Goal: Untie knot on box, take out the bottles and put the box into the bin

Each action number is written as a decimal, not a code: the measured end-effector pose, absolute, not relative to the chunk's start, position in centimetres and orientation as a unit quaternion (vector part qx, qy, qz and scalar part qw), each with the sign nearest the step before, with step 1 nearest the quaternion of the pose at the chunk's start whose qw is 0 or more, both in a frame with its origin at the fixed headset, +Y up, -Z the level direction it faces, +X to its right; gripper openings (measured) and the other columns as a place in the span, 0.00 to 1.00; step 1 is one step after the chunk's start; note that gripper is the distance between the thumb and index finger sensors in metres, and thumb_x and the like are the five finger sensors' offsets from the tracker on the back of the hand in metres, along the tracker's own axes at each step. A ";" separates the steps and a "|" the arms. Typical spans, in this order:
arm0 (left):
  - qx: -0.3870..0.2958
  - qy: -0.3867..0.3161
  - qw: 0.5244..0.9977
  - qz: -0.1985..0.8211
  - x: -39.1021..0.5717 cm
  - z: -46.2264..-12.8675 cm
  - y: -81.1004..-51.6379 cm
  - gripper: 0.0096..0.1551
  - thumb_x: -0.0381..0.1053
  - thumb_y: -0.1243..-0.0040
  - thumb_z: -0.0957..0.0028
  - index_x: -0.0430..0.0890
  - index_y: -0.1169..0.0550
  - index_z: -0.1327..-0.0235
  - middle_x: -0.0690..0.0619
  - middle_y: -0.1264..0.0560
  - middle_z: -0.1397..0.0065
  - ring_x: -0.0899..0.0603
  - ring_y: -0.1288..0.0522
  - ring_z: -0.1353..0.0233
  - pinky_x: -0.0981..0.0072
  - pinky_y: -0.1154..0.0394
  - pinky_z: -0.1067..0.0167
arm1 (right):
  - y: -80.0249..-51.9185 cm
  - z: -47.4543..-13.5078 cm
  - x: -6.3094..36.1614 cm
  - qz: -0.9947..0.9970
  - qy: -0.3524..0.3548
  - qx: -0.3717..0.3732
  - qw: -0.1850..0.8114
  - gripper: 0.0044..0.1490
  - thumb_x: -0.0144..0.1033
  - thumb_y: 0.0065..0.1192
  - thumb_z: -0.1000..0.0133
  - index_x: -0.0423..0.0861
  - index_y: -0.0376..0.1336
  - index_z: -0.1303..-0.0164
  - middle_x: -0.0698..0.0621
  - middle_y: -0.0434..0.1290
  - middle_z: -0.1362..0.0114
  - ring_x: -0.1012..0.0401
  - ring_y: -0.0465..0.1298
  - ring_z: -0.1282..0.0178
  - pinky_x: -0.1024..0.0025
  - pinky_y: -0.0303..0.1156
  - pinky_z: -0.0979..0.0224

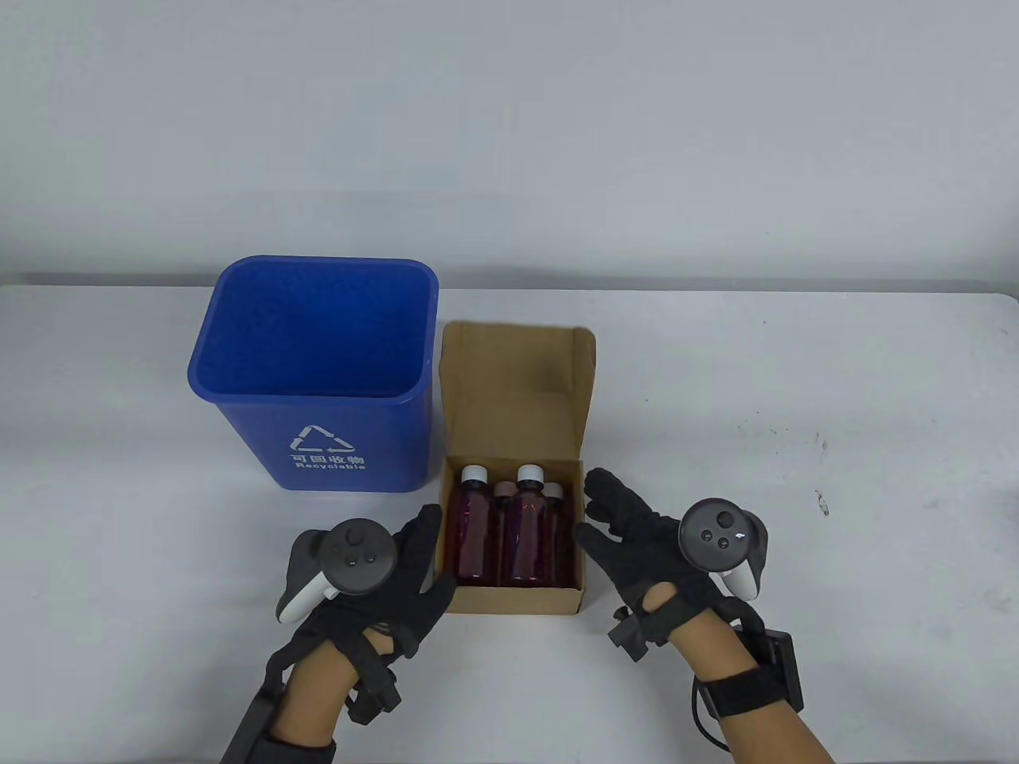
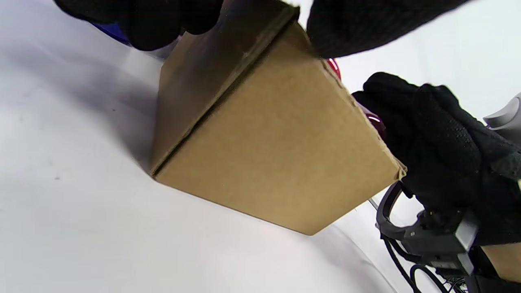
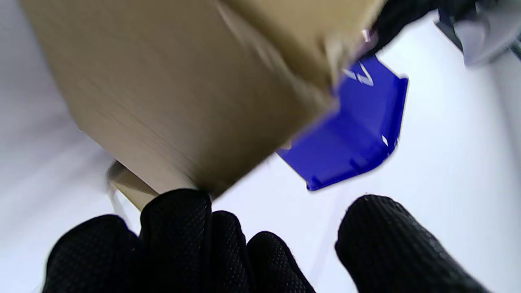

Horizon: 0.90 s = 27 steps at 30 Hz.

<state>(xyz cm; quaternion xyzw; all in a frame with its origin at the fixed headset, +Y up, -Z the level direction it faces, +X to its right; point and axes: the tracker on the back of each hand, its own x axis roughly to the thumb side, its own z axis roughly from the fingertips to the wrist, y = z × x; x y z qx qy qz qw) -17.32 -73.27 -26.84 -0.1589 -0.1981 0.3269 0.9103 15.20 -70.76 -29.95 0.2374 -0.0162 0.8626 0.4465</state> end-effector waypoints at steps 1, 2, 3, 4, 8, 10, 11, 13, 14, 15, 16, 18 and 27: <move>-0.158 -0.199 0.910 0.327 -17.3 -26.8 -73.3 0.52 0.59 0.50 0.43 0.44 0.62 0.20 0.33 0.52 0.18 0.21 0.42 0.23 0.23 0.45 0.30 | -70.9 -29.6 14.8 0.872 -0.010 0.245 0.424 0.49 0.52 0.63 0.47 0.33 0.52 0.27 0.32 0.56 0.24 0.35 0.69 0.32 0.36 0.65 0.36; -0.157 -0.200 0.910 0.327 -17.3 -26.8 -73.3 0.52 0.59 0.50 0.43 0.44 0.62 0.20 0.33 0.52 0.18 0.21 0.42 0.23 0.23 0.45 0.30 | -70.9 -29.5 14.5 0.877 -0.010 0.249 0.410 0.48 0.52 0.63 0.47 0.33 0.54 0.27 0.32 0.54 0.24 0.35 0.67 0.31 0.36 0.64 0.36; -0.155 -0.201 0.912 0.323 -17.2 -26.8 -73.2 0.51 0.59 0.50 0.43 0.44 0.62 0.20 0.33 0.51 0.18 0.21 0.42 0.23 0.23 0.45 0.30 | -70.9 -29.3 14.2 0.883 -0.010 0.253 0.395 0.48 0.52 0.63 0.47 0.32 0.54 0.28 0.32 0.53 0.23 0.34 0.66 0.31 0.35 0.63 0.36; -0.155 -0.201 0.913 0.320 -17.2 -26.8 -73.2 0.52 0.59 0.50 0.43 0.44 0.62 0.20 0.33 0.51 0.18 0.21 0.42 0.23 0.23 0.45 0.30 | -70.8 -29.1 14.0 0.889 -0.010 0.255 0.380 0.48 0.53 0.62 0.47 0.32 0.54 0.28 0.31 0.52 0.23 0.34 0.66 0.31 0.35 0.63 0.36; -0.143 -0.204 0.920 0.304 -17.2 -26.7 -72.9 0.51 0.59 0.50 0.43 0.43 0.61 0.19 0.33 0.51 0.18 0.21 0.43 0.23 0.23 0.45 0.30 | -70.9 -28.8 13.5 0.898 0.009 0.253 0.361 0.49 0.53 0.62 0.46 0.30 0.54 0.28 0.32 0.47 0.22 0.33 0.64 0.30 0.35 0.62 0.35; -0.119 -0.208 0.925 0.294 -17.1 -26.6 -72.6 0.51 0.58 0.49 0.43 0.42 0.58 0.18 0.33 0.51 0.18 0.21 0.46 0.22 0.23 0.47 0.30 | -71.2 -28.7 13.4 0.901 0.030 0.249 0.355 0.50 0.53 0.61 0.46 0.30 0.52 0.27 0.32 0.44 0.21 0.33 0.64 0.30 0.34 0.61 0.35; -0.104 -0.212 0.929 0.284 -17.0 -26.5 -72.4 0.50 0.58 0.48 0.43 0.41 0.56 0.18 0.35 0.50 0.17 0.21 0.47 0.21 0.23 0.47 0.29 | -71.3 -28.7 13.3 0.901 0.040 0.249 0.354 0.51 0.53 0.61 0.46 0.30 0.51 0.26 0.33 0.42 0.21 0.33 0.63 0.29 0.34 0.61 0.35; -0.080 -0.212 0.939 0.260 -16.9 -26.4 -72.1 0.50 0.59 0.47 0.44 0.40 0.52 0.17 0.35 0.52 0.17 0.22 0.50 0.20 0.23 0.48 0.29 | -71.4 -28.6 13.2 0.901 0.040 0.248 0.353 0.51 0.53 0.61 0.46 0.30 0.51 0.26 0.33 0.41 0.21 0.32 0.63 0.29 0.34 0.60 0.35; -0.072 -0.213 0.941 0.254 -16.8 -26.3 -72.0 0.50 0.60 0.46 0.44 0.40 0.50 0.17 0.35 0.52 0.17 0.22 0.50 0.20 0.23 0.49 0.28 | -71.4 -28.5 13.1 0.903 0.042 0.248 0.349 0.51 0.53 0.61 0.46 0.29 0.51 0.26 0.33 0.40 0.21 0.32 0.62 0.29 0.34 0.60 0.35; -0.067 -0.214 0.943 0.246 -16.8 -26.3 -71.9 0.50 0.61 0.46 0.44 0.39 0.50 0.17 0.35 0.52 0.16 0.22 0.51 0.20 0.23 0.49 0.28 | -71.4 -28.4 13.0 0.905 0.048 0.249 0.342 0.52 0.53 0.60 0.46 0.29 0.50 0.26 0.33 0.39 0.21 0.32 0.62 0.29 0.34 0.60 0.34; -0.066 -0.214 0.944 0.244 -16.7 -26.3 -71.9 0.51 0.62 0.45 0.44 0.39 0.49 0.17 0.35 0.52 0.16 0.22 0.51 0.20 0.23 0.49 0.28 | -71.5 -28.3 12.9 0.907 0.049 0.250 0.337 0.52 0.53 0.60 0.46 0.29 0.49 0.26 0.33 0.39 0.21 0.32 0.62 0.29 0.34 0.60 0.34; -0.069 -0.214 0.944 0.244 -16.7 -26.3 -72.1 0.54 0.64 0.44 0.45 0.39 0.50 0.17 0.35 0.53 0.16 0.22 0.51 0.19 0.23 0.51 0.28 | -71.5 -28.2 12.7 0.910 0.051 0.251 0.327 0.53 0.53 0.60 0.46 0.29 0.48 0.25 0.32 0.37 0.21 0.32 0.62 0.29 0.34 0.60 0.34; -0.066 -0.214 0.945 0.239 -16.5 -26.4 -72.0 0.55 0.66 0.43 0.46 0.39 0.50 0.17 0.36 0.52 0.16 0.22 0.51 0.19 0.22 0.51 0.28 | -71.6 -28.1 12.6 0.914 0.057 0.249 0.315 0.53 0.53 0.59 0.46 0.29 0.47 0.25 0.32 0.36 0.21 0.32 0.63 0.30 0.34 0.60 0.35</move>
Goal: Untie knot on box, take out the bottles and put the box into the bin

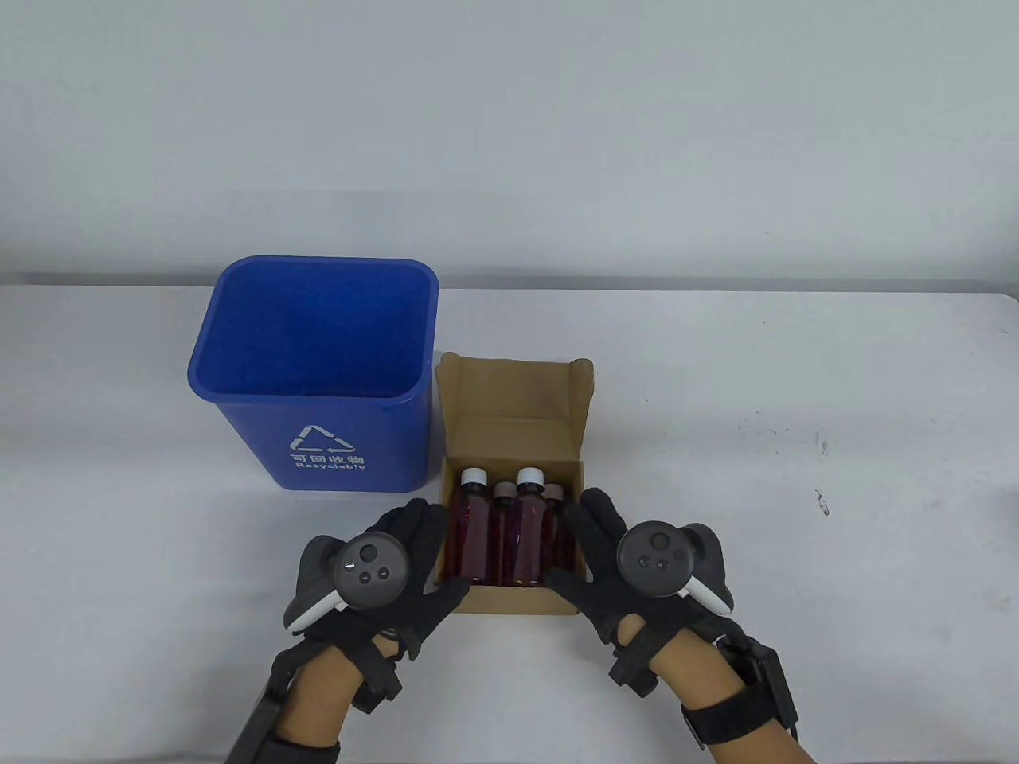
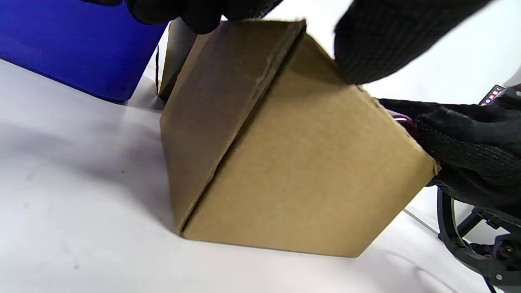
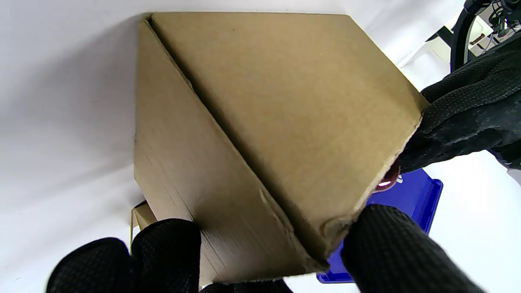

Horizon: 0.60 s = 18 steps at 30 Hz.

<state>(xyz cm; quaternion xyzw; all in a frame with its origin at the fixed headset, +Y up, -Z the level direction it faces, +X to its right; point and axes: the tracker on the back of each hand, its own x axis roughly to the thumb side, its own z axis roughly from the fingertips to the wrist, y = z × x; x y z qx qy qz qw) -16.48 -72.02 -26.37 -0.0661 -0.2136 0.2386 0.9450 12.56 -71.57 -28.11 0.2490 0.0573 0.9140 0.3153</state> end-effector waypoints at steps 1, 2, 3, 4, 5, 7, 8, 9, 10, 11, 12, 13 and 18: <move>-0.066 -0.214 0.945 0.237 -16.5 -26.4 -72.0 0.55 0.66 0.43 0.46 0.40 0.51 0.17 0.36 0.52 0.16 0.22 0.51 0.19 0.22 0.51 0.28 | -71.5 -28.1 12.5 0.914 0.058 0.248 0.315 0.53 0.53 0.59 0.46 0.29 0.47 0.25 0.32 0.36 0.21 0.32 0.63 0.30 0.34 0.60 0.35; -0.067 -0.214 0.946 0.236 -16.4 -26.4 -72.0 0.56 0.66 0.43 0.46 0.40 0.51 0.17 0.36 0.52 0.16 0.22 0.51 0.19 0.22 0.51 0.27 | -71.5 -28.1 12.5 0.915 0.058 0.246 0.313 0.53 0.53 0.59 0.46 0.29 0.47 0.25 0.32 0.36 0.21 0.32 0.63 0.30 0.34 0.60 0.35; -0.066 -0.214 0.946 0.235 -16.4 -26.4 -72.0 0.56 0.66 0.43 0.46 0.39 0.50 0.17 0.36 0.52 0.16 0.22 0.51 0.19 0.22 0.51 0.28 | -71.3 -28.0 12.5 0.918 0.051 0.244 0.307 0.53 0.53 0.59 0.45 0.29 0.48 0.25 0.31 0.37 0.21 0.32 0.63 0.30 0.34 0.60 0.35; -0.066 -0.214 0.946 0.234 -16.5 -26.4 -72.0 0.56 0.66 0.43 0.46 0.39 0.50 0.17 0.36 0.52 0.16 0.22 0.51 0.19 0.22 0.51 0.28 | -71.0 -27.9 12.4 0.923 0.036 0.241 0.299 0.52 0.53 0.59 0.46 0.29 0.49 0.26 0.31 0.39 0.21 0.32 0.62 0.30 0.34 0.60 0.35; -0.066 -0.214 0.946 0.234 -16.5 -26.4 -72.0 0.56 0.66 0.43 0.46 0.40 0.51 0.17 0.36 0.52 0.16 0.22 0.51 0.19 0.22 0.51 0.28 | -70.7 -27.7 12.3 0.926 0.024 0.238 0.291 0.52 0.53 0.59 0.46 0.29 0.50 0.27 0.30 0.42 0.22 0.33 0.63 0.30 0.35 0.60 0.35; -0.067 -0.214 0.946 0.236 -16.5 -26.4 -71.9 0.56 0.66 0.43 0.46 0.40 0.51 0.17 0.36 0.52 0.16 0.22 0.51 0.19 0.22 0.51 0.28 | -69.7 -27.2 11.8 0.932 -0.002 0.241 0.269 0.50 0.54 0.59 0.46 0.30 0.51 0.27 0.30 0.49 0.23 0.34 0.64 0.31 0.36 0.61 0.35; -0.068 -0.214 0.946 0.236 -16.5 -26.4 -71.9 0.56 0.66 0.43 0.46 0.40 0.51 0.17 0.36 0.52 0.16 0.22 0.51 0.19 0.22 0.51 0.28 | -69.2 -26.9 11.4 0.934 -0.016 0.246 0.259 0.49 0.54 0.59 0.46 0.30 0.52 0.28 0.30 0.51 0.24 0.33 0.64 0.31 0.36 0.61 0.35; -0.068 -0.213 0.946 0.236 -16.5 -26.4 -71.9 0.56 0.66 0.43 0.46 0.40 0.51 0.17 0.36 0.52 0.16 0.22 0.51 0.19 0.22 0.51 0.28 | -68.9 -26.5 10.7 0.938 -0.022 0.252 0.237 0.49 0.54 0.59 0.46 0.31 0.53 0.28 0.31 0.53 0.24 0.32 0.64 0.32 0.36 0.61 0.36; -0.068 -0.213 0.946 0.235 -16.5 -26.4 -71.9 0.56 0.66 0.43 0.46 0.40 0.51 0.17 0.36 0.52 0.16 0.22 0.51 0.19 0.22 0.51 0.28 | -68.9 -26.4 10.5 0.940 -0.023 0.253 0.227 0.49 0.54 0.59 0.46 0.31 0.53 0.27 0.31 0.53 0.24 0.31 0.64 0.33 0.37 0.62 0.36; -0.068 -0.213 0.946 0.235 -16.5 -26.4 -71.9 0.56 0.66 0.43 0.46 0.40 0.51 0.17 0.36 0.52 0.16 0.22 0.51 0.19 0.22 0.51 0.28 | -68.9 -26.2 10.1 0.946 -0.023 0.253 0.203 0.49 0.54 0.59 0.46 0.32 0.52 0.27 0.31 0.54 0.24 0.31 0.64 0.33 0.38 0.62 0.36; -0.068 -0.213 0.946 0.235 -16.5 -26.4 -71.9 0.56 0.66 0.43 0.46 0.40 0.51 0.17 0.36 0.52 0.16 0.22 0.51 0.19 0.22 0.51 0.28 | -68.8 -26.2 9.9 0.950 -0.026 0.252 0.183 0.49 0.54 0.59 0.46 0.32 0.52 0.27 0.31 0.54 0.24 0.32 0.64 0.34 0.39 0.63 0.37; -0.068 -0.213 0.946 0.235 -16.5 -26.4 -71.9 0.56 0.66 0.43 0.46 0.40 0.51 0.17 0.36 0.52 0.16 0.22 0.50 0.19 0.22 0.51 0.28 | -68.8 -26.3 9.7 0.953 -0.027 0.251 0.170 0.49 0.54 0.59 0.46 0.33 0.52 0.27 0.32 0.54 0.25 0.33 0.65 0.35 0.41 0.64 0.37; -0.069 -0.212 0.946 0.236 -16.4 -26.4 -71.8 0.56 0.66 0.43 0.46 0.40 0.51 0.17 0.36 0.52 0.16 0.22 0.50 0.19 0.22 0.51 0.28 | -67.4 -26.8 9.5 0.955 -0.011 0.239 0.175 0.50 0.54 0.60 0.46 0.32 0.50 0.26 0.32 0.57 0.26 0.38 0.70 0.41 0.47 0.68 0.43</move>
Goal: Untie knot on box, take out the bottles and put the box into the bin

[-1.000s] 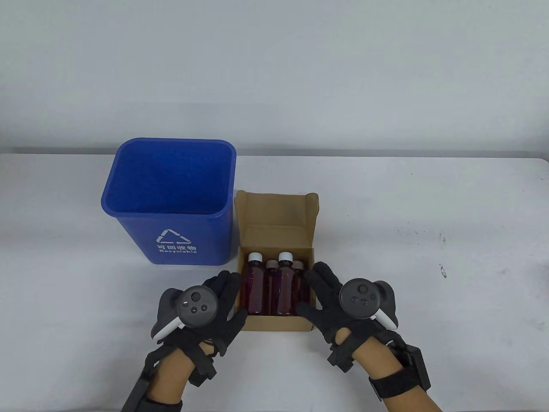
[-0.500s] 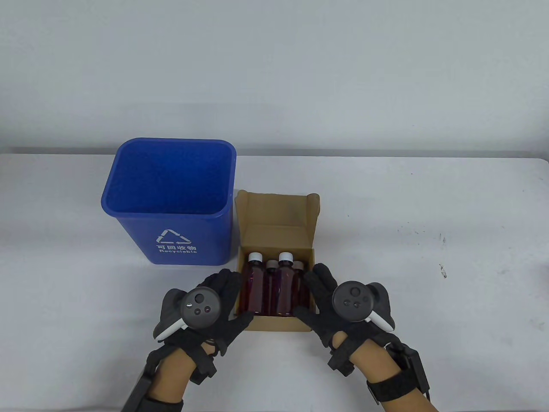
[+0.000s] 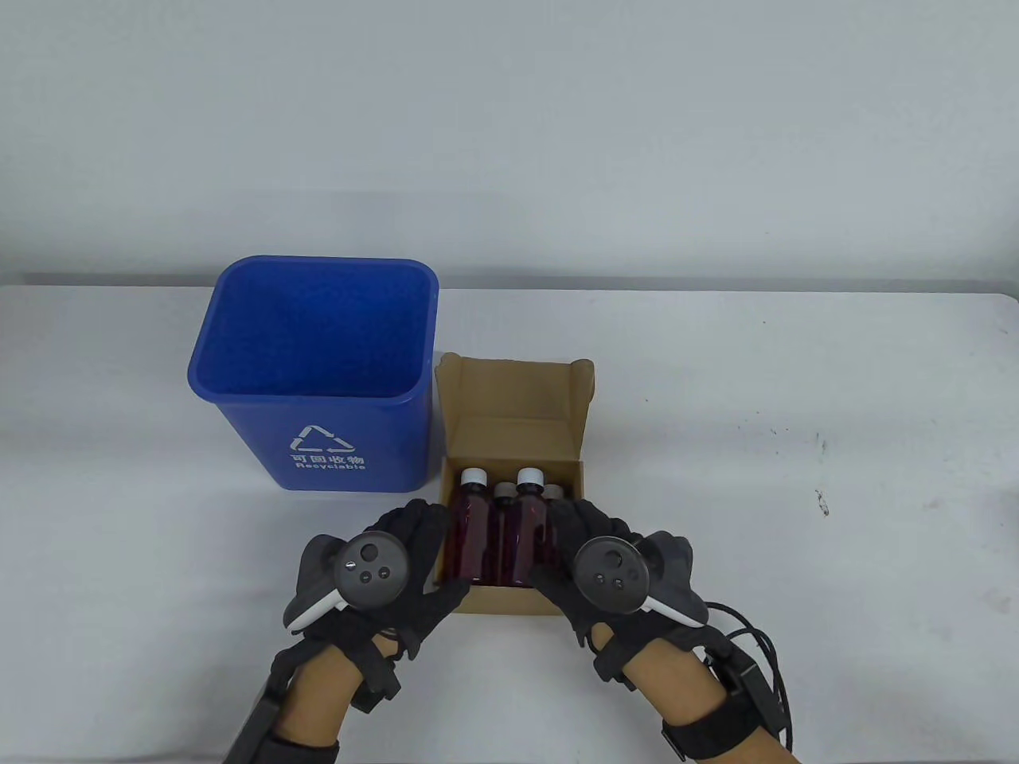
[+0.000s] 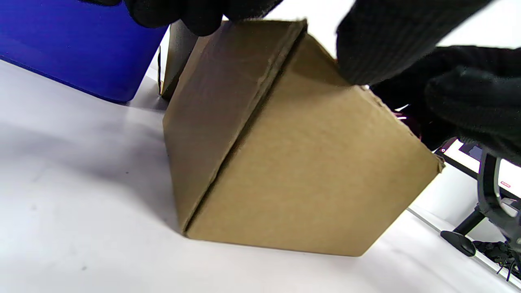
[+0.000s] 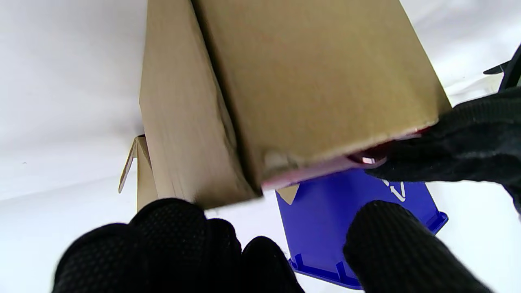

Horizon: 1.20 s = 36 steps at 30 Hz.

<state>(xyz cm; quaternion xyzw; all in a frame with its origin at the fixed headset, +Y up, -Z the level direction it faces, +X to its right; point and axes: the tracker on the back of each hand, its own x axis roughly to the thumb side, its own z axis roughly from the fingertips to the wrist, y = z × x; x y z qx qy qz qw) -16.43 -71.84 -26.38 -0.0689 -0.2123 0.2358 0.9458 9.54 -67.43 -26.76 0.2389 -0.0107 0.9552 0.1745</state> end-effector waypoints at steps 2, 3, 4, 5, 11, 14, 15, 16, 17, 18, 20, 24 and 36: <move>-0.069 -0.212 0.946 0.237 -16.4 -26.4 -71.8 0.56 0.66 0.43 0.46 0.40 0.51 0.17 0.36 0.52 0.16 0.22 0.50 0.19 0.22 0.51 0.28 | -66.6 -27.0 9.2 0.955 0.006 0.240 0.172 0.50 0.54 0.60 0.46 0.32 0.50 0.26 0.32 0.59 0.26 0.42 0.74 0.47 0.53 0.72 0.48; -0.069 -0.211 0.946 0.237 -16.4 -26.4 -71.8 0.56 0.66 0.43 0.46 0.40 0.51 0.17 0.36 0.52 0.16 0.22 0.50 0.19 0.22 0.51 0.28 | -65.9 -27.3 8.7 0.956 0.018 0.239 0.167 0.51 0.54 0.60 0.46 0.32 0.50 0.26 0.32 0.60 0.27 0.45 0.77 0.51 0.56 0.74 0.53; -0.069 -0.211 0.946 0.237 -16.4 -26.4 -71.8 0.56 0.66 0.43 0.46 0.40 0.51 0.17 0.36 0.52 0.16 0.22 0.50 0.19 0.22 0.51 0.28 | -65.7 -27.4 8.5 0.957 0.022 0.239 0.163 0.51 0.54 0.60 0.46 0.31 0.50 0.27 0.31 0.60 0.27 0.46 0.78 0.53 0.57 0.75 0.54; -0.069 -0.211 0.946 0.236 -16.4 -26.4 -71.8 0.56 0.66 0.43 0.46 0.40 0.51 0.17 0.36 0.51 0.16 0.22 0.50 0.19 0.22 0.51 0.28 | -65.4 -27.7 8.1 0.959 0.033 0.235 0.158 0.51 0.54 0.60 0.46 0.31 0.51 0.27 0.31 0.61 0.28 0.47 0.79 0.55 0.59 0.75 0.56; -0.068 -0.210 0.947 0.235 -16.5 -26.4 -71.8 0.56 0.67 0.43 0.47 0.40 0.51 0.17 0.36 0.51 0.16 0.22 0.50 0.19 0.22 0.51 0.28 | -65.5 -29.9 5.5 0.969 0.141 0.171 0.110 0.53 0.55 0.59 0.46 0.30 0.48 0.26 0.30 0.60 0.28 0.47 0.80 0.57 0.60 0.76 0.58; -0.069 -0.210 0.947 0.235 -16.5 -26.3 -71.8 0.56 0.67 0.43 0.47 0.40 0.51 0.17 0.36 0.51 0.16 0.22 0.50 0.19 0.22 0.51 0.28 | -65.7 -30.5 4.5 0.971 0.175 0.145 0.080 0.54 0.56 0.59 0.46 0.30 0.47 0.26 0.29 0.59 0.28 0.47 0.80 0.56 0.60 0.76 0.57; -0.069 -0.210 0.947 0.234 -16.5 -26.4 -71.8 0.56 0.67 0.43 0.46 0.40 0.51 0.17 0.36 0.51 0.16 0.22 0.50 0.19 0.22 0.51 0.28 | -65.7 -30.7 4.0 0.972 0.178 0.134 0.075 0.54 0.56 0.59 0.46 0.30 0.47 0.26 0.29 0.59 0.28 0.47 0.80 0.56 0.60 0.76 0.57; -0.069 -0.211 0.947 0.234 -16.5 -26.4 -71.7 0.56 0.66 0.43 0.46 0.40 0.51 0.17 0.36 0.51 0.16 0.22 0.50 0.19 0.22 0.51 0.28 | -65.7 -30.9 3.7 0.974 0.180 0.120 0.067 0.54 0.56 0.59 0.46 0.29 0.47 0.26 0.29 0.59 0.28 0.47 0.80 0.56 0.60 0.76 0.57; -0.070 -0.211 0.947 0.234 -16.5 -26.4 -71.7 0.56 0.66 0.43 0.46 0.40 0.51 0.17 0.36 0.51 0.16 0.22 0.50 0.19 0.22 0.51 0.28 | -65.7 -31.0 3.5 0.975 0.183 0.112 0.061 0.54 0.56 0.59 0.46 0.29 0.47 0.26 0.28 0.59 0.28 0.47 0.80 0.56 0.60 0.76 0.58; -0.070 -0.211 0.946 0.234 -16.5 -26.4 -71.7 0.56 0.66 0.43 0.46 0.40 0.51 0.17 0.36 0.51 0.16 0.22 0.50 0.19 0.22 0.51 0.28 | -65.7 -31.4 3.2 0.976 0.193 0.094 0.045 0.55 0.56 0.59 0.46 0.29 0.46 0.26 0.28 0.58 0.28 0.47 0.80 0.56 0.60 0.76 0.58; -0.070 -0.211 0.946 0.234 -16.5 -26.3 -71.7 0.56 0.66 0.43 0.46 0.40 0.51 0.17 0.36 0.51 0.16 0.22 0.50 0.19 0.22 0.51 0.28 | -65.9 -31.9 2.9 0.975 0.212 0.068 0.026 0.56 0.57 0.58 0.46 0.28 0.46 0.26 0.28 0.58 0.28 0.47 0.80 0.56 0.60 0.76 0.57; -0.071 -0.211 0.947 0.233 -16.4 -26.3 -71.7 0.56 0.67 0.43 0.47 0.40 0.51 0.17 0.36 0.51 0.16 0.22 0.50 0.19 0.21 0.51 0.28 | -66.6 -33.1 2.6 0.970 0.241 0.012 0.025 0.56 0.57 0.58 0.46 0.28 0.46 0.27 0.29 0.57 0.27 0.47 0.80 0.55 0.60 0.76 0.57; -0.069 -0.210 0.948 0.230 -16.4 -26.3 -71.7 0.57 0.67 0.43 0.47 0.40 0.51 0.17 0.34 0.51 0.17 0.22 0.49 0.19 0.21 0.51 0.28 | -68.4 -34.4 1.8 0.944 0.313 -0.105 0.003 0.60 0.61 0.60 0.47 0.26 0.44 0.28 0.34 0.63 0.32 0.51 0.80 0.64 0.67 0.76 0.64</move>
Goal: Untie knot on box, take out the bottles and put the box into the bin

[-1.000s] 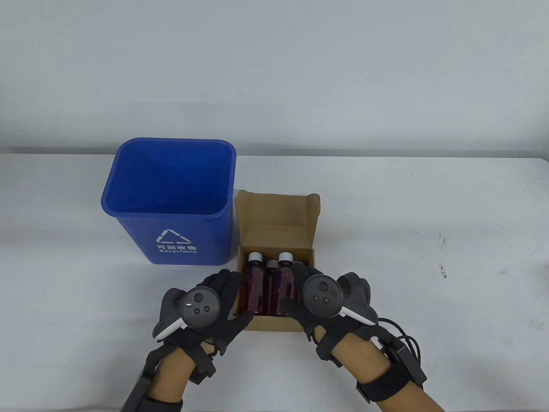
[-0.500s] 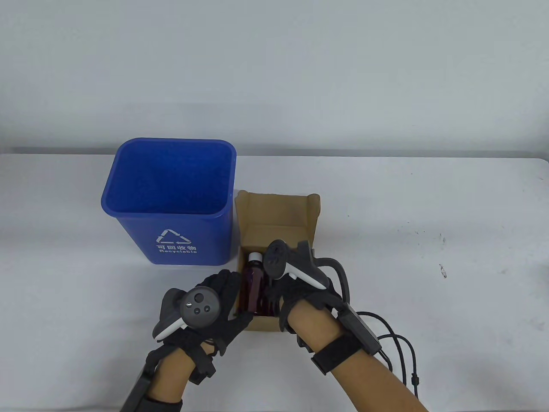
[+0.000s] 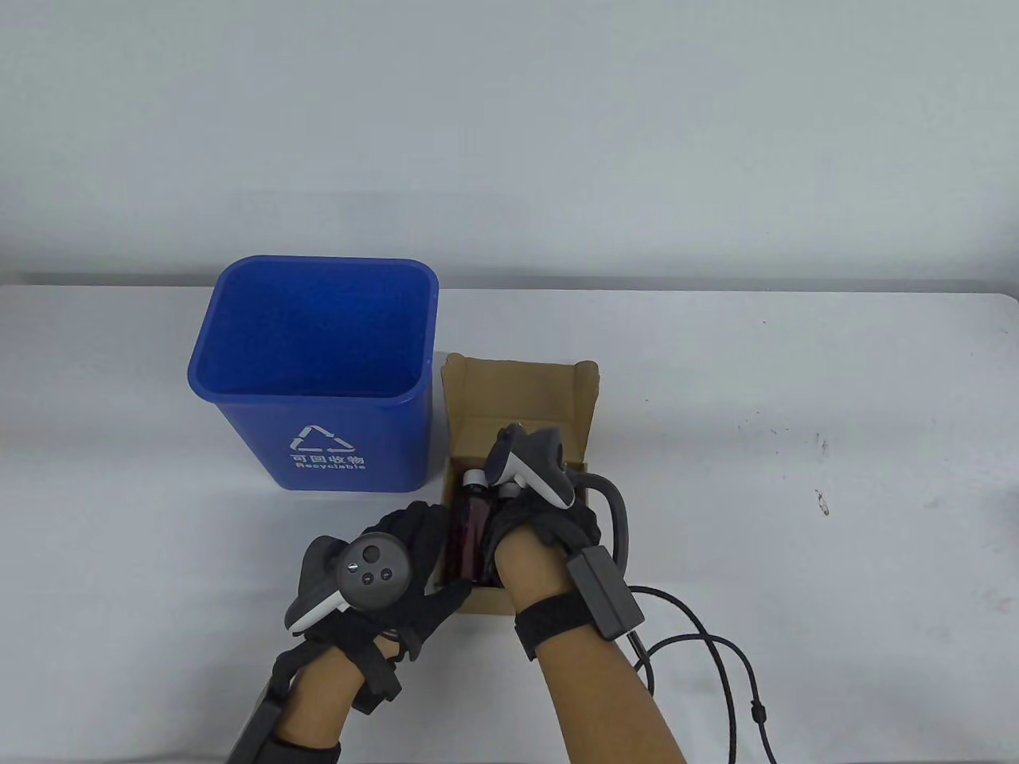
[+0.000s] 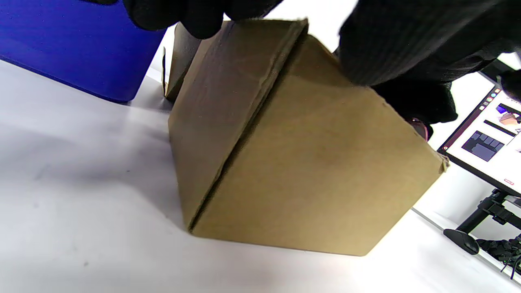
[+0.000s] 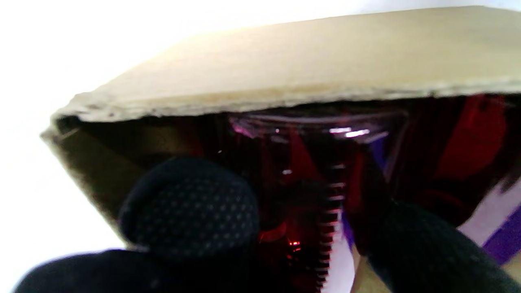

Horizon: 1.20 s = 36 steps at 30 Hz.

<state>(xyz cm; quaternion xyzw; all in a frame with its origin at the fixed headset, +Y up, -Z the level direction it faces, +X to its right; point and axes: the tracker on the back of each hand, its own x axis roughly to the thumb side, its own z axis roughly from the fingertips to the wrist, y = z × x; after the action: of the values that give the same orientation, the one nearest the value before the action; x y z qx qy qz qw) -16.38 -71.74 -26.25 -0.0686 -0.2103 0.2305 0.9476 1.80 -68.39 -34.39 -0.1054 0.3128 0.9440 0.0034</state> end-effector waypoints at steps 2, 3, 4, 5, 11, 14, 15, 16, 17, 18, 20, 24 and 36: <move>-0.068 -0.210 0.948 0.230 -16.4 -26.2 -71.7 0.57 0.67 0.43 0.47 0.40 0.51 0.17 0.34 0.51 0.17 0.22 0.49 0.19 0.21 0.51 0.28 | -68.6 -34.5 1.7 0.944 0.310 -0.113 -0.001 0.61 0.62 0.61 0.47 0.26 0.44 0.28 0.34 0.63 0.32 0.51 0.80 0.65 0.66 0.76 0.64; -0.068 -0.210 0.948 0.230 -16.4 -26.2 -71.8 0.57 0.67 0.43 0.47 0.40 0.51 0.17 0.34 0.51 0.17 0.22 0.49 0.19 0.21 0.51 0.28 | -68.7 -34.6 1.7 0.943 0.310 -0.117 -0.002 0.61 0.62 0.61 0.47 0.26 0.44 0.28 0.34 0.63 0.32 0.50 0.80 0.64 0.65 0.76 0.64; -0.068 -0.210 0.948 0.231 -16.4 -26.2 -71.8 0.57 0.67 0.43 0.47 0.40 0.51 0.17 0.34 0.51 0.17 0.22 0.49 0.19 0.21 0.51 0.28 | -68.8 -34.7 1.6 0.943 0.310 -0.121 -0.004 0.61 0.62 0.61 0.47 0.26 0.45 0.29 0.34 0.63 0.33 0.50 0.80 0.64 0.65 0.76 0.63; -0.069 -0.209 0.948 0.232 -16.4 -26.2 -71.8 0.57 0.67 0.43 0.47 0.40 0.52 0.17 0.35 0.51 0.17 0.22 0.49 0.19 0.21 0.51 0.28 | -69.0 -34.8 1.7 0.943 0.308 -0.125 -0.005 0.60 0.62 0.61 0.47 0.26 0.45 0.29 0.34 0.64 0.33 0.49 0.80 0.63 0.64 0.76 0.62; -0.069 -0.209 0.948 0.230 -16.4 -26.2 -71.7 0.57 0.67 0.43 0.47 0.39 0.51 0.17 0.34 0.51 0.17 0.22 0.49 0.20 0.21 0.50 0.28 | -69.9 -34.9 1.2 0.953 0.261 -0.151 -0.034 0.58 0.63 0.61 0.47 0.27 0.48 0.31 0.35 0.66 0.37 0.45 0.81 0.57 0.58 0.77 0.57; -0.070 -0.209 0.947 0.232 -16.3 -26.2 -71.8 0.57 0.67 0.43 0.47 0.39 0.52 0.17 0.34 0.51 0.17 0.22 0.49 0.20 0.21 0.50 0.28 | -70.0 -34.8 1.4 0.956 0.251 -0.147 -0.035 0.58 0.64 0.61 0.48 0.27 0.49 0.32 0.37 0.67 0.38 0.46 0.83 0.54 0.60 0.79 0.57; -0.071 -0.209 0.947 0.232 -16.3 -26.2 -71.8 0.57 0.67 0.43 0.47 0.39 0.52 0.17 0.34 0.51 0.17 0.22 0.49 0.20 0.21 0.50 0.28 | -70.0 -34.7 1.5 0.958 0.245 -0.149 -0.030 0.58 0.64 0.61 0.48 0.27 0.50 0.32 0.37 0.68 0.39 0.47 0.83 0.54 0.61 0.80 0.57; -0.071 -0.209 0.947 0.232 -16.3 -26.2 -71.7 0.57 0.67 0.43 0.47 0.40 0.52 0.17 0.34 0.50 0.17 0.22 0.49 0.19 0.21 0.50 0.28 | -70.0 -34.6 1.5 0.959 0.239 -0.148 -0.028 0.58 0.64 0.62 0.48 0.27 0.50 0.33 0.37 0.68 0.39 0.47 0.83 0.54 0.61 0.80 0.57; -0.071 -0.209 0.948 0.230 -16.3 -26.2 -71.7 0.57 0.67 0.43 0.47 0.40 0.52 0.17 0.34 0.50 0.17 0.22 0.49 0.20 0.21 0.50 0.28 | -69.9 -34.5 1.5 0.961 0.232 -0.148 -0.029 0.58 0.64 0.62 0.48 0.27 0.50 0.33 0.37 0.68 0.39 0.47 0.83 0.54 0.61 0.80 0.57; -0.071 -0.209 0.948 0.230 -16.3 -26.2 -71.7 0.57 0.67 0.43 0.47 0.40 0.52 0.17 0.34 0.50 0.17 0.22 0.49 0.20 0.21 0.50 0.28 | -69.9 -34.4 1.4 0.962 0.227 -0.148 -0.032 0.58 0.64 0.62 0.48 0.27 0.50 0.33 0.37 0.68 0.39 0.47 0.83 0.54 0.61 0.80 0.57; -0.071 -0.208 0.949 0.226 -16.3 -26.2 -71.7 0.57 0.67 0.43 0.47 0.40 0.51 0.17 0.34 0.50 0.17 0.22 0.49 0.20 0.21 0.50 0.28 | -69.7 -34.2 1.3 0.964 0.218 -0.147 -0.036 0.57 0.64 0.62 0.48 0.27 0.51 0.33 0.37 0.69 0.39 0.48 0.84 0.55 0.61 0.80 0.58; -0.077 -0.209 0.950 0.219 -16.3 -26.2 -71.6 0.57 0.68 0.43 0.47 0.40 0.52 0.17 0.34 0.50 0.17 0.22 0.49 0.19 0.20 0.51 0.28 | -68.7 -33.8 1.4 0.967 0.211 -0.140 -0.030 0.58 0.64 0.62 0.48 0.27 0.51 0.33 0.37 0.69 0.40 0.48 0.84 0.54 0.60 0.80 0.57; -0.076 -0.215 0.950 0.213 -16.0 -26.0 -71.6 0.56 0.67 0.45 0.46 0.40 0.52 0.17 0.34 0.50 0.17 0.22 0.50 0.19 0.19 0.52 0.28 | -65.6 -32.9 2.4 0.982 0.165 -0.081 0.044 0.57 0.64 0.68 0.50 0.32 0.53 0.31 0.41 0.72 0.36 0.44 0.81 0.47 0.53 0.78 0.49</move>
<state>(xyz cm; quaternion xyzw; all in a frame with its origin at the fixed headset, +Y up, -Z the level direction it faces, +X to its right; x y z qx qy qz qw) -15.95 -71.61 -26.03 -0.0759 -0.2154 0.2126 0.9501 2.44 -65.61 -32.92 -0.0808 0.1651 0.9820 0.0440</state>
